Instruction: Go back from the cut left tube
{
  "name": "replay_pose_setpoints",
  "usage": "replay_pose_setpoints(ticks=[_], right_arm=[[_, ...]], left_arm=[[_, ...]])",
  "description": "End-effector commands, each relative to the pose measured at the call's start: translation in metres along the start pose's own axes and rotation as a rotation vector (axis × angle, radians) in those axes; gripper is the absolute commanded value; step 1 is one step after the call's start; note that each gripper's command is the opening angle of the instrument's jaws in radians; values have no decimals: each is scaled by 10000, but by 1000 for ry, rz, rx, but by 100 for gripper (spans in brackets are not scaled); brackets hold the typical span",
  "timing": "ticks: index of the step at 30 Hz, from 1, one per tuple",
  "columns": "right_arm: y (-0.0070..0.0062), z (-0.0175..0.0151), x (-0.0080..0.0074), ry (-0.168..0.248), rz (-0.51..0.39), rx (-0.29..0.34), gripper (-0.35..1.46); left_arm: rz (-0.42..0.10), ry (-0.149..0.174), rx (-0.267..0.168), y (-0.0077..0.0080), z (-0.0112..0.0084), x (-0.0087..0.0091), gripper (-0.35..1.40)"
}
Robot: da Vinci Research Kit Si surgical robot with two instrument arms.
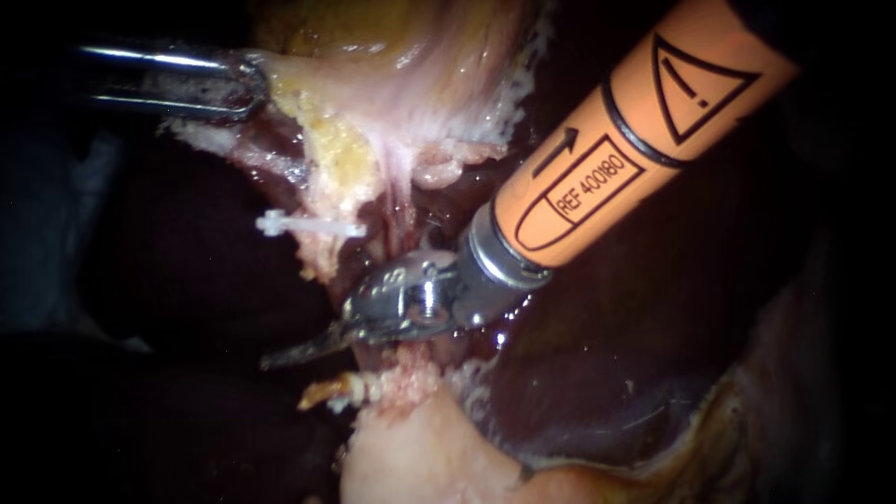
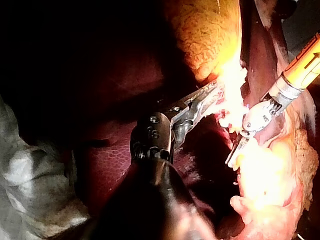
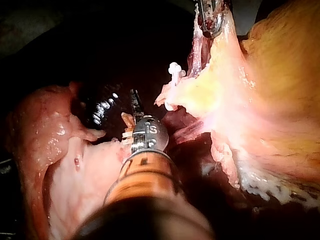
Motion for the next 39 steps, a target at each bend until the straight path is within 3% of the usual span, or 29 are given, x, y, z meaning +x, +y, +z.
replay_pose_setpoints(ticks=[1, 5, 7, 9, 10, 12, 16, 21, 25, 30, 36, 39], right_arm=[[-1, -1, 0, 0, -1, 1, -35], [-2, 0, 1, 0, 5, -17, -28], [-4, 0, 2, 8, 5, -55, 47], [-5, 1, 2, 23, 6, -88, 101], [-5, 1, 3, 37, 0, -101, 116], [-5, 1, 3, 64, 1, -115, 128], [-5, 1, 3, 97, 14, -127, 138], [-7, -2, 1, 102, 17, -154, 143], [-18, -18, -4, 120, 25, -253, 145], [-37, -57, -1, 112, -53, -392, 145], [-58, -111, -6, 80, -118, -499, 145], [-66, -137, -13, 73, -125, -518, 145]], left_arm=[[0, 0, 0, 0, 0, 0, -35], [0, 0, 0, 0, 0, 0, -35], [0, 0, 0, -1, 0, 0, -35], [0, 0, 0, -1, 0, 0, -35], [0, 0, 0, -1, 0, 0, -35], [0, 0, 0, -1, 0, 0, -35], [0, 0, -1, -1, 0, 0, -35], [0, -1, -1, -2, -1, 0, -35], [1, -1, -1, -2, -1, 0, -35], [1, -1, -2, -4, -2, 0, -35], [1, -2, -3, -6, -3, 0, -35], [1, -2, -3, -6, -3, 0, -35]])
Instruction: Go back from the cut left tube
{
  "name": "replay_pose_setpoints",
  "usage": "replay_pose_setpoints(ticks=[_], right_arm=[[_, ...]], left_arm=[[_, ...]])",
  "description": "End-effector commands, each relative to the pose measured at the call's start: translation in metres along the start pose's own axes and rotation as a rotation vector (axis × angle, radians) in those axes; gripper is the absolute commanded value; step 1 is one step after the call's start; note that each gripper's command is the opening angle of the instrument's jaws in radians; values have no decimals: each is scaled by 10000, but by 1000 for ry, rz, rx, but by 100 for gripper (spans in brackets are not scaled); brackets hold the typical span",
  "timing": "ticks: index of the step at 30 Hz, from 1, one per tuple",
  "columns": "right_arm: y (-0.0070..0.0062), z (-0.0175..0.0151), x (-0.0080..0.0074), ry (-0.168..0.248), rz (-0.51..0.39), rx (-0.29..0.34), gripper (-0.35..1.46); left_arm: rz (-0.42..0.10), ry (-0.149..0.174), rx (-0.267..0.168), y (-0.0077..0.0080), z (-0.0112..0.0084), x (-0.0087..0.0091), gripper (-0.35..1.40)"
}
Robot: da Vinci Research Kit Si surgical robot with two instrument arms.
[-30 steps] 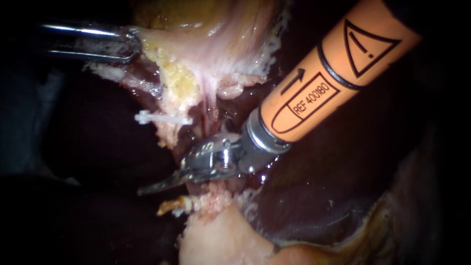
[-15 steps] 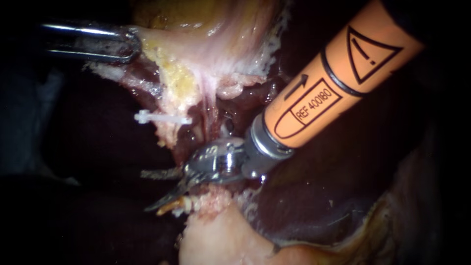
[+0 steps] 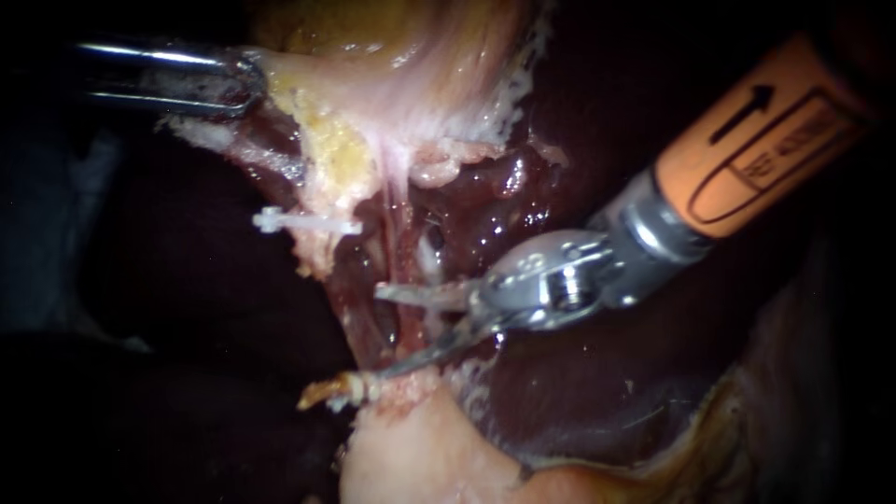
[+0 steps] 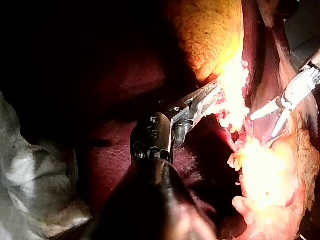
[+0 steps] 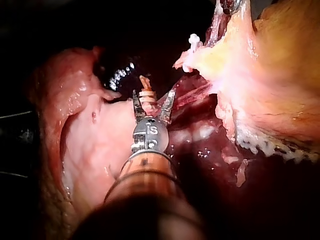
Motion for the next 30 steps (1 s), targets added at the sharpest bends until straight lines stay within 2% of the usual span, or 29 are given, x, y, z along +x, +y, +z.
replay_pose_setpoints(ticks=[1, 4, 11, 19, 30], right_arm=[[1, -8, -3, 1, 3, 3, 145], [3, -32, -14, 1, 6, 34, 145], [10, -74, -33, 1, 1, 41, 145], [20, -99, -32, -5, -6, 24, 145], [24, -112, -34, -10, -7, 12, 145]], left_arm=[[0, 1, 2, 0, 0, 0, -35], [0, 1, 2, 0, 0, 0, -35], [0, 1, 2, -1, 0, 0, -35], [0, 1, 2, -1, 0, 0, -35], [2, 2, 4, -4, 5, -2, -35]])
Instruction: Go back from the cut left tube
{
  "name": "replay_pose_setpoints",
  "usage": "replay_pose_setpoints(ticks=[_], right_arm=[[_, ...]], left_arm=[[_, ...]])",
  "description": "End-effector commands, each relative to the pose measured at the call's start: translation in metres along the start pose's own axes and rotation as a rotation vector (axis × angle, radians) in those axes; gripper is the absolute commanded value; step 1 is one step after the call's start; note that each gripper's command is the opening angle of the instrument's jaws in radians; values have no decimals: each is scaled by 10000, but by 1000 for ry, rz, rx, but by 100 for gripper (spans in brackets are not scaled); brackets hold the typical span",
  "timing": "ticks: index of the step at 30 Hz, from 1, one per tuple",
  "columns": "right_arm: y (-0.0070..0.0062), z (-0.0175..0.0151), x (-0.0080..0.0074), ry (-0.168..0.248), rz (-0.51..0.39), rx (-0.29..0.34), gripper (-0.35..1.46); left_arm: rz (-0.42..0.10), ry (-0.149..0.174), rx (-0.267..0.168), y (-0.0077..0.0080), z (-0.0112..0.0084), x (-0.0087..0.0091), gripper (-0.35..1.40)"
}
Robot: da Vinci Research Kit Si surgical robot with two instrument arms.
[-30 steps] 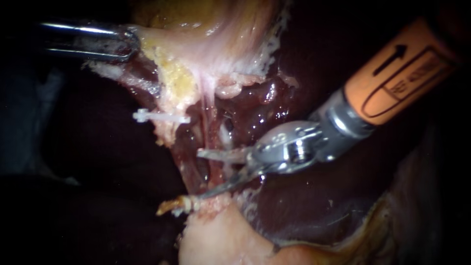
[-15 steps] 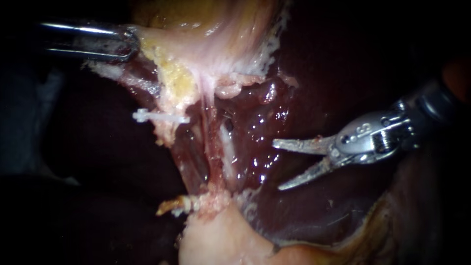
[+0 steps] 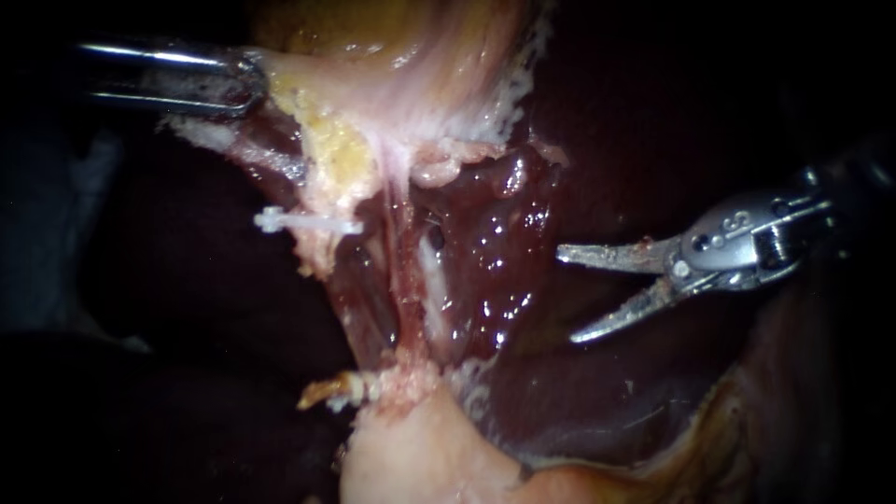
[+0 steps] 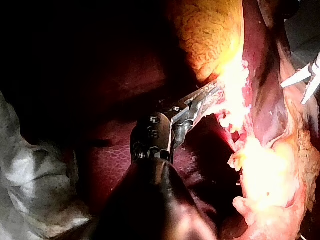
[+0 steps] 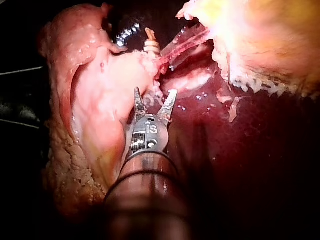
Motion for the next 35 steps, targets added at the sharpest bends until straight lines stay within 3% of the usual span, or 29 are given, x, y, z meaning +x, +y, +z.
replay_pose_setpoints(ticks=[1, 8, 18, 35], right_arm=[[0, 0, 0, 0, 0, 0, 145], [0, -4, -3, -6, 6, -21, 145], [0, -7, -4, -51, 5, -37, 145], [-1, -7, -4, -51, 5, -37, 145]], left_arm=[[1, 0, 1, -1, 1, 0, -35], [5, 3, 6, -9, 13, -6, -35], [20, 10, 12, -19, 50, -27, -35], [23, 5, 15, -25, 61, -31, -35]])
